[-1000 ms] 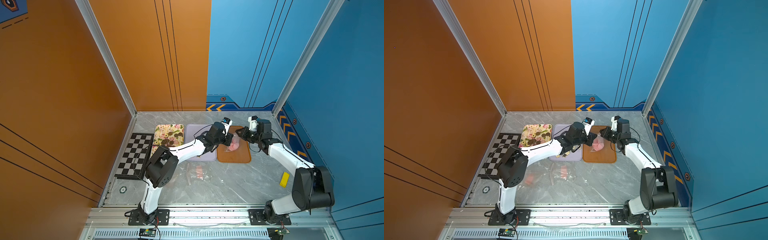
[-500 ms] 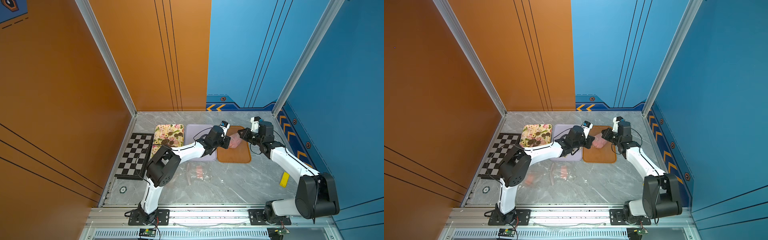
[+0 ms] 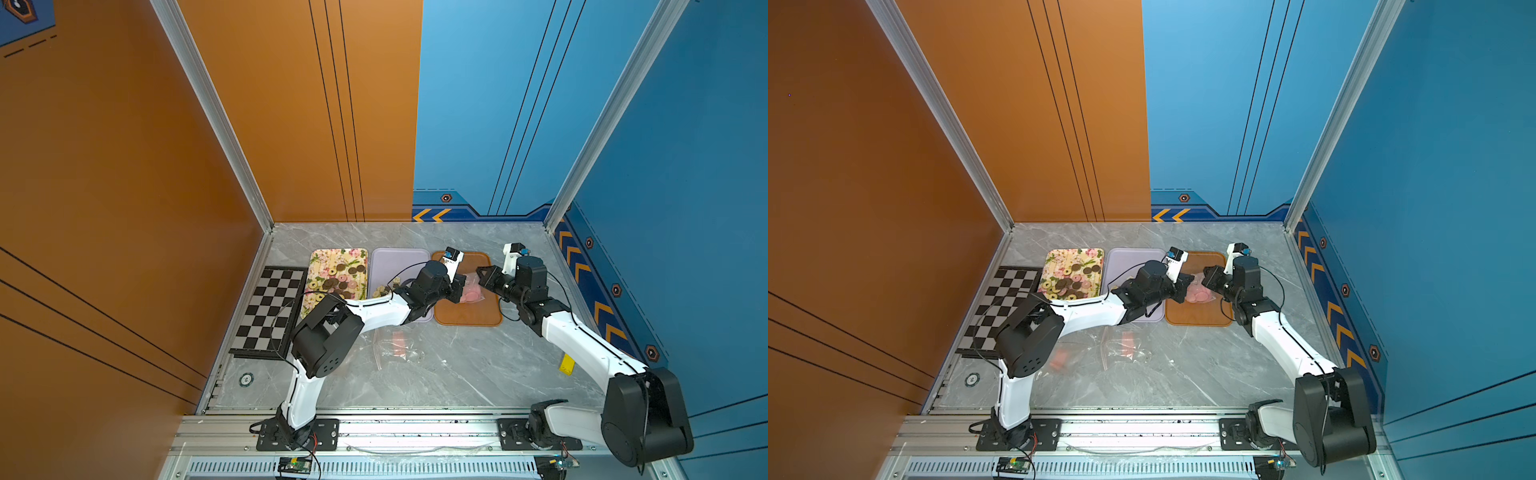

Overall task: Pour cookies out of the ziploc bag
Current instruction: 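Pour the cookies out of the ziploc bag onto the tray.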

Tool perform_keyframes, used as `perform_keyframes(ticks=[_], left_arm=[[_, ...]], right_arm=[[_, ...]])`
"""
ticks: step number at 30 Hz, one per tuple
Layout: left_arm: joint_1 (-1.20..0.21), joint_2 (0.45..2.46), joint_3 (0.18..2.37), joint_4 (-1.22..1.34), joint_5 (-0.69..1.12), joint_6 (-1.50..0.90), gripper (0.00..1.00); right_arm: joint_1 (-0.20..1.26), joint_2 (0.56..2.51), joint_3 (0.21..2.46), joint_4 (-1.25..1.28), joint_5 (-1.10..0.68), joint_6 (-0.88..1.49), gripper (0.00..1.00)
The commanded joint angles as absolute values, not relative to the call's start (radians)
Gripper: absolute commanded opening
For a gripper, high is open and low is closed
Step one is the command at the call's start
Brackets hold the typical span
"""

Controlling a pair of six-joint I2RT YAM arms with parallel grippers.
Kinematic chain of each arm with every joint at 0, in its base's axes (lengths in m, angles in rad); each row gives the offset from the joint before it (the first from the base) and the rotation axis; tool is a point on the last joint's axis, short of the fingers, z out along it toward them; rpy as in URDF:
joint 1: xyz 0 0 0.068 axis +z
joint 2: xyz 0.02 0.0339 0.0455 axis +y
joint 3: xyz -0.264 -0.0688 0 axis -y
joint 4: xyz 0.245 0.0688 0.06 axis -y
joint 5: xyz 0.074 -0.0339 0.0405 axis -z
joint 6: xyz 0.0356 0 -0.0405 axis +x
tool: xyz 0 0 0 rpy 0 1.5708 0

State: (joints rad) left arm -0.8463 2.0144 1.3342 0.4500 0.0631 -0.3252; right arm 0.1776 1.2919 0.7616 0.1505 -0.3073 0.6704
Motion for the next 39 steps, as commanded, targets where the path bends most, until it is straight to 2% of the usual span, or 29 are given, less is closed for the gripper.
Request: perform_keyframes(ticks=[1, 5, 8, 9, 11, 15, 19, 22, 24, 26, 27, 29, 32, 34, 36, 37, 39], left_arm=[[-0.865, 2.005, 1.311, 0.518, 0.020, -0.287, 0.00], [-0.898, 1.977, 1.336, 0.504, -0.026, -0.222, 0.00], [-0.869, 2.035, 1.349, 0.501, -0.055, -0.260, 0.00], [-0.869, 2.032, 1.338, 0.528, -0.036, -0.265, 0.00], [-0.895, 1.994, 1.321, 0.573, -0.027, -0.208, 0.00], [-0.907, 1.981, 1.317, 0.572, -0.118, -0.172, 0.00], [-0.845, 2.027, 1.291, 0.644, -0.040, -0.311, 0.00], [-0.881, 1.939, 1.262, 0.654, -0.068, -0.213, 0.00], [-0.859, 1.940, 1.256, 0.648, -0.060, -0.246, 0.00], [-0.816, 2.009, 1.304, 0.564, -0.047, -0.320, 0.00], [-0.811, 2.027, 1.308, 0.564, -0.017, -0.332, 0.00], [-0.859, 1.986, 1.291, 0.595, -0.031, -0.252, 0.00], [-0.901, 1.926, 1.288, 0.595, -0.075, -0.175, 0.00], [-0.870, 1.969, 1.300, 0.580, -0.090, -0.224, 0.00], [-0.838, 1.998, 1.301, 0.584, -0.014, -0.292, 0.00], [-0.849, 1.973, 1.267, 0.646, -0.013, -0.284, 0.00], [-0.880, 1.913, 1.252, 0.654, -0.038, -0.221, 0.00]], right_arm=[[0.183, 1.301, 0.786, 0.153, -0.326, 0.664, 0.00], [0.179, 1.251, 0.753, 0.142, -0.217, 0.639, 0.00], [0.168, 1.360, 0.805, 0.117, -0.315, 0.662, 0.00], [0.182, 1.355, 0.812, 0.120, -0.329, 0.658, 0.00], [0.212, 1.280, 0.802, 0.103, -0.247, 0.620, 0.00], [0.184, 1.223, 0.750, 0.139, -0.206, 0.638, 0.00], [0.169, 1.352, 0.807, 0.127, -0.351, 0.677, 0.00], [0.200, 1.224, 0.779, 0.103, -0.229, 0.633, 0.00], [0.181, 1.193, 0.744, 0.135, -0.197, 0.644, 0.00], [0.174, 1.285, 0.770, 0.129, -0.245, 0.658, 0.00], [0.168, 1.360, 0.813, 0.097, -0.334, 0.669, 0.00], [0.193, 1.380, 0.836, 0.129, -0.407, 0.686, 0.00], [0.238, 1.242, 0.794, 0.085, -0.208, 0.613, 0.00], [0.199, 1.276, 0.771, 0.137, -0.253, 0.654, 0.00], [0.192, 1.325, 0.817, 0.111, -0.355, 0.667, 0.00], [0.209, 1.300, 0.814, 0.114, -0.344, 0.660, 0.00], [0.246, 1.211, 0.793, 0.081, -0.213, 0.604, 0.00]])
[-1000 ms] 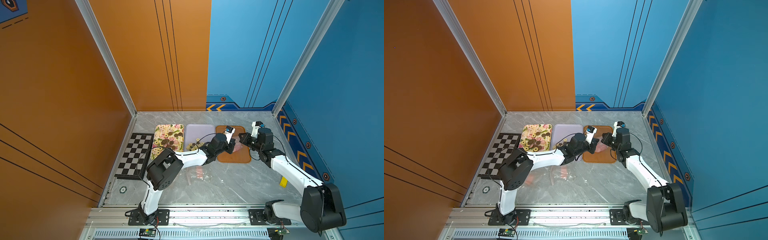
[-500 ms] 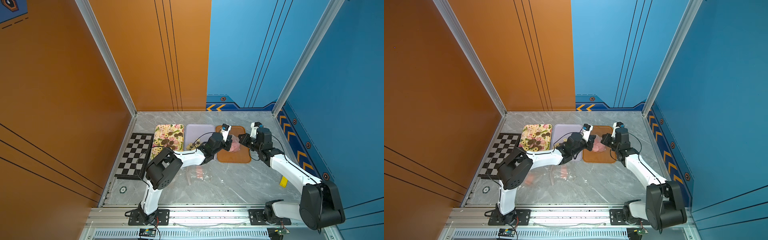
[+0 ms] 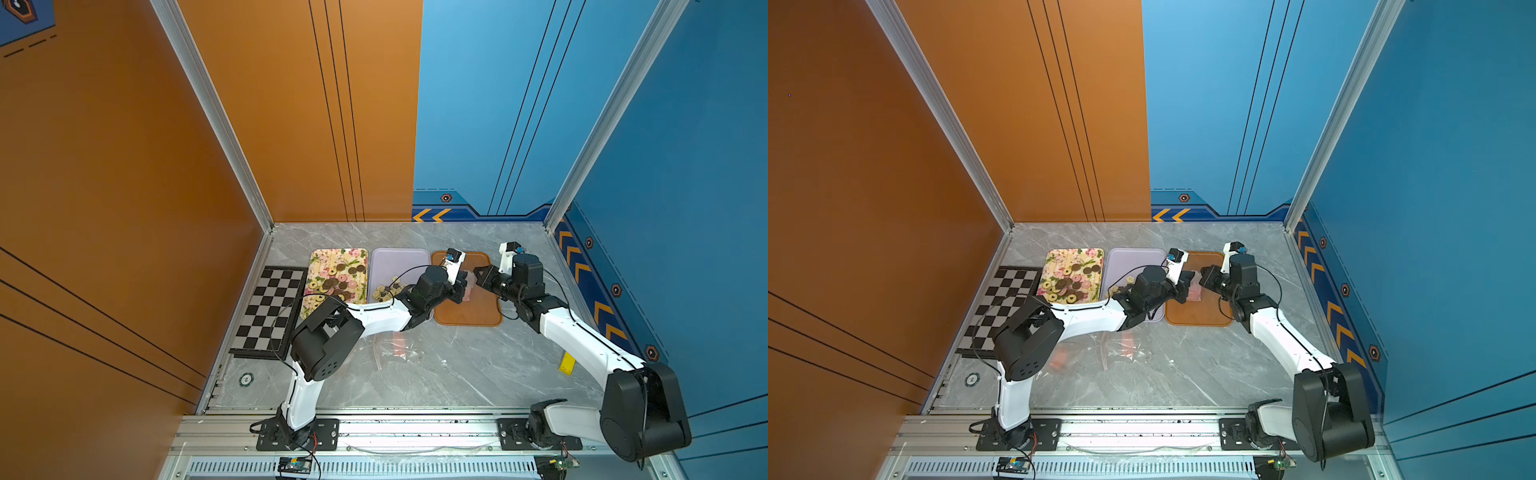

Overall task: Pour cookies out of the ziploc bag
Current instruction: 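Pour the cookies out of the ziploc bag onto the tray.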

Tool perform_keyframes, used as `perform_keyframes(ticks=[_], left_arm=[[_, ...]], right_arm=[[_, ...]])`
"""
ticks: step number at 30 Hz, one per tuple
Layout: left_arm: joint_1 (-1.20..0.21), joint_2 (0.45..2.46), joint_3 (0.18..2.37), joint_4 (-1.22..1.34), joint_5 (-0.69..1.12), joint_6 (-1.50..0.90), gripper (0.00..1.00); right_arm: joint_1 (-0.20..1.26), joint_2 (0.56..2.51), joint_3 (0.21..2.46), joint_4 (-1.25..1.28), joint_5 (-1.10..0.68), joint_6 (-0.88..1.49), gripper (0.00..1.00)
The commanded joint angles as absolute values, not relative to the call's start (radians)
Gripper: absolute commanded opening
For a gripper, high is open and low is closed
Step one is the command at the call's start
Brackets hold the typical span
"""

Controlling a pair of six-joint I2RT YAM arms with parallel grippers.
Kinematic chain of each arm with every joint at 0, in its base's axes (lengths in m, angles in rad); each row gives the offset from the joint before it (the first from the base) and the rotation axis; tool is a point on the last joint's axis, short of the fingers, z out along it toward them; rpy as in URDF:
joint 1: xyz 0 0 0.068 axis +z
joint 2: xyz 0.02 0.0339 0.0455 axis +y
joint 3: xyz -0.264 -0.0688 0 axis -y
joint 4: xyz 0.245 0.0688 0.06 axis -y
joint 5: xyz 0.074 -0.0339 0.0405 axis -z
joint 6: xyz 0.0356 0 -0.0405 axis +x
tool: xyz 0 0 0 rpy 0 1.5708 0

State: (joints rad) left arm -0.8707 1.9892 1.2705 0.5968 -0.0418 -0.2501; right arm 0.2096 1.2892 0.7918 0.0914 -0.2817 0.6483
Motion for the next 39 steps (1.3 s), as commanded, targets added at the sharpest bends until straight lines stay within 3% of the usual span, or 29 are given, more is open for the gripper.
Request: perform_keyframes(ticks=[1, 5, 8, 11, 12, 15, 19, 24, 26, 28, 31, 33, 36, 39], left_arm=[[-0.880, 1.902, 1.262, 0.625, -0.048, -0.211, 0.00], [-0.835, 1.974, 1.303, 0.575, 0.008, -0.280, 0.00], [-0.869, 1.956, 1.273, 0.662, -0.003, -0.247, 0.00], [-0.841, 2.019, 1.347, 0.548, 0.025, -0.286, 0.00], [-0.849, 2.001, 1.303, 0.615, 0.036, -0.289, 0.00], [-0.867, 1.932, 1.255, 0.668, -0.002, -0.242, 0.00], [-0.809, 1.987, 1.255, 0.623, 0.019, -0.326, 0.00], [-0.813, 1.977, 1.232, 0.638, 0.038, -0.280, 0.01], [-0.813, 1.987, 1.216, 0.638, 0.064, -0.240, 0.15], [-0.826, 1.990, 1.189, 0.641, 0.081, -0.177, 0.44], [-0.861, 1.990, 1.152, 0.656, 0.044, -0.081, 0.71], [-0.870, 1.997, 1.137, 0.700, 0.043, -0.061, 0.81], [-0.880, 2.016, 1.132, 0.734, 0.091, -0.026, 0.85], [-0.899, 2.030, 1.155, 0.736, 0.015, 0.014, 0.96]], right_arm=[[0.239, 1.190, 0.775, 0.091, -0.186, 0.603, 0.00], [0.208, 1.280, 0.809, 0.116, -0.342, 0.647, 0.00], [0.247, 1.208, 0.760, 0.130, -0.188, 0.607, 0.00], [0.201, 1.284, 0.808, 0.105, -0.325, 0.641, 0.00], [0.222, 1.268, 0.817, 0.098, -0.324, 0.627, 0.00], [0.273, 1.188, 0.774, 0.091, -0.146, 0.575, 0.00], [0.201, 1.309, 0.801, 0.137, -0.358, 0.671, 0.00], [0.227, 1.237, 0.783, 0.117, -0.266, 0.627, 0.00], [0.225, 1.265, 0.786, 0.129, -0.287, 0.633, 0.00], [0.225, 1.292, 0.787, 0.145, -0.307, 0.643, 0.00], [0.226, 1.300, 0.792, 0.149, -0.317, 0.646, 0.00], [0.226, 1.299, 0.790, 0.147, -0.317, 0.644, 0.00], [0.226, 1.299, 0.790, 0.150, -0.323, 0.647, 0.00], [0.224, 1.292, 0.787, 0.156, -0.335, 0.655, 0.00]])
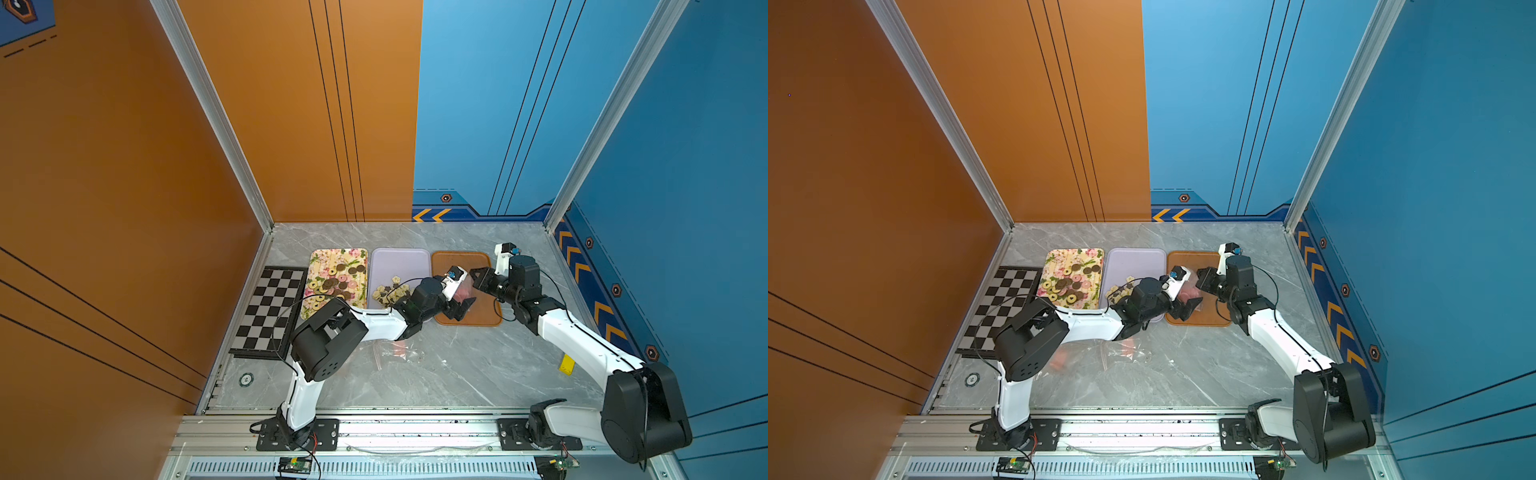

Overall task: Pour cookies out of the ziploc bag
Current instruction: 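Pour the cookies out of the ziploc bag onto the tray.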

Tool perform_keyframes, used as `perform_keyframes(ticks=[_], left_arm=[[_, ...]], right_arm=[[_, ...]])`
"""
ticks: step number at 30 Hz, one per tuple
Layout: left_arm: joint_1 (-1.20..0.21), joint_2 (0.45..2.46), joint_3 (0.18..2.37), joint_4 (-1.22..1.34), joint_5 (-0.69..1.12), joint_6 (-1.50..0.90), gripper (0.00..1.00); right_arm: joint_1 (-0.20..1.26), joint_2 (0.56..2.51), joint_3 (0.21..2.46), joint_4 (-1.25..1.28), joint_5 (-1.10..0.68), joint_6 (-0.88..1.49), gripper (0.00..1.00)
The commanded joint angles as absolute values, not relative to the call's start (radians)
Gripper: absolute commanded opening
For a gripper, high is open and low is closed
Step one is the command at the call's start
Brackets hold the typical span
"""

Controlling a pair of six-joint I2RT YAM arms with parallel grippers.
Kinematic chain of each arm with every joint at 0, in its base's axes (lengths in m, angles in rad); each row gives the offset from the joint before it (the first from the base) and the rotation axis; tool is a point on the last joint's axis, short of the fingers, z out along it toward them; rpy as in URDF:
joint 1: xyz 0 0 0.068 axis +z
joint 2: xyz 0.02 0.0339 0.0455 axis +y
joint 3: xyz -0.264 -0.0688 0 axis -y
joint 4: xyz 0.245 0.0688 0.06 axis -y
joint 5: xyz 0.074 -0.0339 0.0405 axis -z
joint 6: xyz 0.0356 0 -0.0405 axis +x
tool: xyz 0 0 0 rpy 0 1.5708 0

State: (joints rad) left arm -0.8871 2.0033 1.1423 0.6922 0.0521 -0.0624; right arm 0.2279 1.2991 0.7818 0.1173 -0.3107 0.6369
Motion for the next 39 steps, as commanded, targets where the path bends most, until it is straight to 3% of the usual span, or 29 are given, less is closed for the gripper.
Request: perform_keyframes(ticks=[1, 10, 11, 18, 20, 21, 22, 26, 27, 29, 30, 39], left_arm=[[-0.899, 2.039, 1.171, 0.735, -0.001, 0.029, 0.97], [-0.848, 2.125, 1.248, 0.778, 0.002, -0.054, 0.87], [-0.842, 2.132, 1.255, 0.779, 0.011, -0.066, 0.79], [-0.842, 2.144, 1.252, 0.830, 0.067, -0.081, 0.43], [-0.848, 2.140, 1.241, 0.861, 0.062, -0.090, 0.12], [-0.853, 2.138, 1.234, 0.875, 0.052, -0.091, 0.03], [-0.858, 2.134, 1.231, 0.878, 0.037, -0.091, 0.00], [-0.862, 2.130, 1.234, 0.877, 0.009, -0.097, 0.00], [-0.863, 2.124, 1.234, 0.878, 0.009, -0.100, 0.00], [-0.874, 2.103, 1.235, 0.876, 0.001, -0.091, 0.00], [-0.880, 2.099, 1.237, 0.876, -0.008, -0.075, 0.00], [-0.908, 2.125, 1.339, 0.828, -0.099, 0.037, 0.00]], right_arm=[[0.226, 1.288, 0.787, 0.158, -0.337, 0.655, 0.00], [0.224, 1.284, 0.783, 0.161, -0.335, 0.657, 0.00], [0.224, 1.283, 0.783, 0.160, -0.335, 0.658, 0.00], [0.220, 1.287, 0.777, 0.161, -0.329, 0.661, 0.00], [0.219, 1.287, 0.779, 0.154, -0.320, 0.660, 0.00], [0.218, 1.287, 0.779, 0.149, -0.313, 0.660, 0.00], [0.215, 1.286, 0.779, 0.146, -0.309, 0.663, 0.00], [0.210, 1.266, 0.765, 0.146, -0.283, 0.661, 0.00], [0.205, 1.258, 0.759, 0.142, -0.265, 0.659, 0.04], [0.187, 1.239, 0.740, 0.137, -0.231, 0.669, 0.39], [0.178, 1.232, 0.733, 0.139, -0.223, 0.677, 0.45], [0.151, 1.240, 0.711, 0.137, -0.195, 0.710, 0.61]])
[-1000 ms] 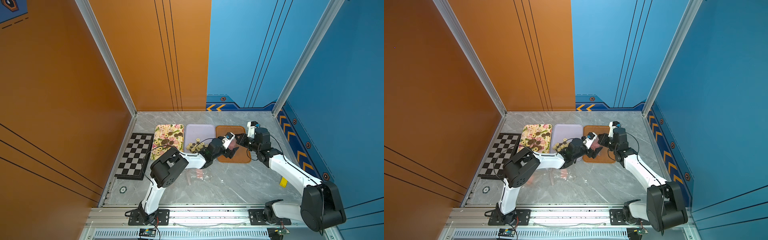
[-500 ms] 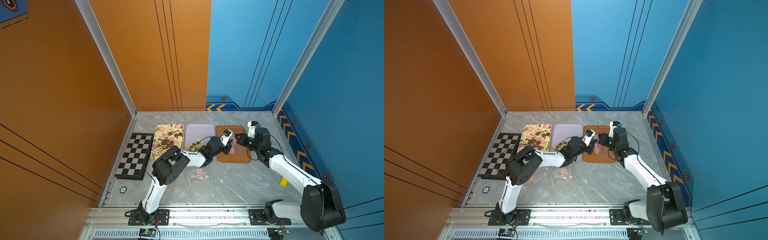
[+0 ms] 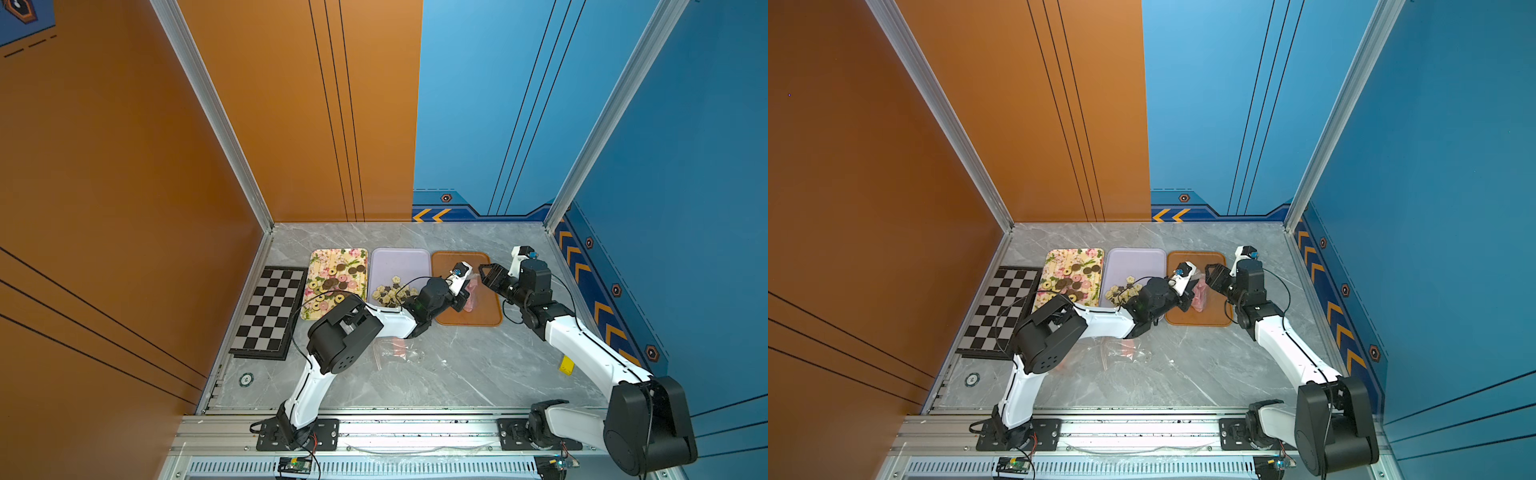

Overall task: Pour cookies out of the ziploc bag
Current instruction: 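Pour the cookies out of the ziploc bag onto the tray.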

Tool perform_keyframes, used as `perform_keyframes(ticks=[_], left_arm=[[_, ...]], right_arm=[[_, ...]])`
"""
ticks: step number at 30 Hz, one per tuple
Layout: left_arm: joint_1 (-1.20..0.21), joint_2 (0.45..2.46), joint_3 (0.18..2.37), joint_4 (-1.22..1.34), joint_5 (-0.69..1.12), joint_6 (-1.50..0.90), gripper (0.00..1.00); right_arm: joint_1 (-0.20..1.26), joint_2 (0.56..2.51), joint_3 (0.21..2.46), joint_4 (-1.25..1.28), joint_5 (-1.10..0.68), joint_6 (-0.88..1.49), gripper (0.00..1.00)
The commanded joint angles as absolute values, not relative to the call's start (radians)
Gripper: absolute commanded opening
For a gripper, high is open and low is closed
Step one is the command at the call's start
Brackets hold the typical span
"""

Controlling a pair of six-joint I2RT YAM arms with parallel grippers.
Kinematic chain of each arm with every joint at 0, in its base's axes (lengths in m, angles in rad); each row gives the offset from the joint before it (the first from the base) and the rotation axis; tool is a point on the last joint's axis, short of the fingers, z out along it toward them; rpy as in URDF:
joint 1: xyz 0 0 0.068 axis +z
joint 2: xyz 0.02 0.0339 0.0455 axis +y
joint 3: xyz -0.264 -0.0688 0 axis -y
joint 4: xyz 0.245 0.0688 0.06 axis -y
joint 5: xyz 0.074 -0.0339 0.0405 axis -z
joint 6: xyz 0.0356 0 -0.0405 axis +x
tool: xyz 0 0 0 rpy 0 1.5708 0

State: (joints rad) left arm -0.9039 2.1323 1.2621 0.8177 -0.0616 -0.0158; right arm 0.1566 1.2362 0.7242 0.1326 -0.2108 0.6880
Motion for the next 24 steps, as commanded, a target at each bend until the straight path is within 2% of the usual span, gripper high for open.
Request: perform_keyframes(ticks=[1, 5, 7, 11, 24], left_arm=[[-0.900, 2.157, 1.393, 0.770, -0.112, 0.049, 0.00], [-0.905, 2.148, 1.369, 0.828, -0.134, 0.051, 0.00], [-0.890, 2.179, 1.433, 0.757, -0.145, 0.085, 0.00], [-0.832, 2.234, 1.466, 0.718, -0.089, 0.007, 0.00], [-0.846, 2.236, 1.448, 0.728, -0.114, 0.102, 0.00]], right_arm=[[0.151, 1.244, 0.709, 0.139, -0.198, 0.712, 0.61], [0.149, 1.262, 0.703, 0.144, -0.179, 0.713, 0.62], [0.148, 1.297, 0.705, 0.154, -0.191, 0.727, 0.62], [0.148, 1.348, 0.704, 0.181, -0.205, 0.736, 0.63], [0.144, 1.373, 0.702, 0.196, -0.215, 0.749, 0.64]])
